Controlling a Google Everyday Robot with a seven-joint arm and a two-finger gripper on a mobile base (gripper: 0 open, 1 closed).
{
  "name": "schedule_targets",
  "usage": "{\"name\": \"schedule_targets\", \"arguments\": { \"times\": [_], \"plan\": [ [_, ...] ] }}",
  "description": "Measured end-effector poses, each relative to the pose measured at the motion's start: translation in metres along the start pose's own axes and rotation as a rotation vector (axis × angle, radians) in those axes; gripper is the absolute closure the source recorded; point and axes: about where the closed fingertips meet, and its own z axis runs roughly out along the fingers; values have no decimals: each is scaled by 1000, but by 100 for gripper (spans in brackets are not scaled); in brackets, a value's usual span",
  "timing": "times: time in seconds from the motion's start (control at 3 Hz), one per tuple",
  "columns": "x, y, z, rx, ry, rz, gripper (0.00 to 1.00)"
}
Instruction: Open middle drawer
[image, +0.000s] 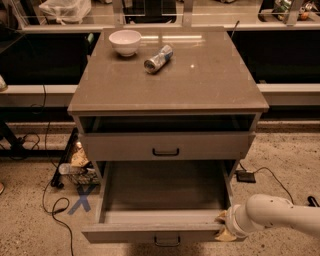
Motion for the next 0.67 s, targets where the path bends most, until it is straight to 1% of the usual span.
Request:
{"name": "schedule_targets", "arguments": {
  "times": [0.33, 0.67],
  "plan": [
    [0, 0, 0, 0, 0, 0, 27],
    [2, -4, -8, 9, -18, 3, 4]
  ]
}}
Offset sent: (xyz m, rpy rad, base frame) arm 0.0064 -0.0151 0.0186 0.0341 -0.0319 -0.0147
